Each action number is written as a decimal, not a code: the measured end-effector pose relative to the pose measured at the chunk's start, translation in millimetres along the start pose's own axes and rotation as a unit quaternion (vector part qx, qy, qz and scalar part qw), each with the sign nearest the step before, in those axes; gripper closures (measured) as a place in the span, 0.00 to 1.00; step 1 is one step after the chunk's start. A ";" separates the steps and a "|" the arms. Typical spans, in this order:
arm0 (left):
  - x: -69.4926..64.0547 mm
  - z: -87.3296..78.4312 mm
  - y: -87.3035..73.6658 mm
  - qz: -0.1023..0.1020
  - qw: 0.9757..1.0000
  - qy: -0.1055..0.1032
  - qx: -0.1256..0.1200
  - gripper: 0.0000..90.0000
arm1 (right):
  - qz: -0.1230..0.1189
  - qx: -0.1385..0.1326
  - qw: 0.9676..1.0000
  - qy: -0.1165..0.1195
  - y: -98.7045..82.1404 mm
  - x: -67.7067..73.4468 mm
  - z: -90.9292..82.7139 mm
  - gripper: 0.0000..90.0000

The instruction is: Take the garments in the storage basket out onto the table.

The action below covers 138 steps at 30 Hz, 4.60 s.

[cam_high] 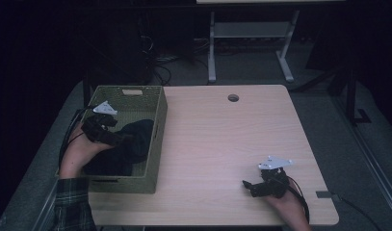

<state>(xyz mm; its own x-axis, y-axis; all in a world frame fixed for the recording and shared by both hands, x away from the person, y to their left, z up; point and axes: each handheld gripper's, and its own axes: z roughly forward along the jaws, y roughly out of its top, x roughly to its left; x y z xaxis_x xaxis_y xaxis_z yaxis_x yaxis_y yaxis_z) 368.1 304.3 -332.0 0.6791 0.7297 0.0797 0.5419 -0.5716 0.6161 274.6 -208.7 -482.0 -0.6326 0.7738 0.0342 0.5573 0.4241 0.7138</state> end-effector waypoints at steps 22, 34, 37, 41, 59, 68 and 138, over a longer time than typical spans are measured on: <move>16.7 20.1 -22.8 -0.020 0.999 -0.011 0.047 0.15 | 0.001 0.000 1.000 0.000 0.0 0.2 -0.1 0.08; 11.6 38.8 -24.6 -0.019 0.996 -0.017 0.088 0.14 | 0.002 0.001 1.000 -0.001 0.0 0.3 -0.1 0.08; 9.7 45.0 -24.1 -0.019 0.995 -0.020 0.100 0.14 | 0.002 0.001 1.000 -0.001 0.0 0.3 -0.1 0.08; 8.5 50.8 -23.0 -0.022 0.994 -0.024 0.107 0.15 | 0.001 0.001 1.000 -0.001 0.0 0.2 -0.1 0.07; 10.6 64.2 -24.7 -0.031 0.987 -0.070 0.145 0.67 | 0.002 0.001 1.000 -0.001 0.0 0.2 -0.1 0.08; 14.1 56.3 -23.1 -0.047 0.987 -0.074 0.137 0.75 | 0.003 0.002 1.000 0.000 0.0 0.5 -0.2 0.08; 9.1 -69.8 82.5 0.011 0.994 -0.081 0.074 0.74 | 0.003 0.001 1.000 0.000 0.0 0.5 -0.1 0.08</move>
<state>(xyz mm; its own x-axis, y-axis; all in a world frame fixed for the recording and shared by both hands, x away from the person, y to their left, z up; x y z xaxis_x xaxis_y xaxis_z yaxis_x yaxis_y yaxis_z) 384.5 290.0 -225.7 0.7562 0.6530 -0.0416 0.5840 -0.6450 0.4929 274.2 -208.4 -482.0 -0.6292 0.7763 0.0395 0.5622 0.4195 0.7127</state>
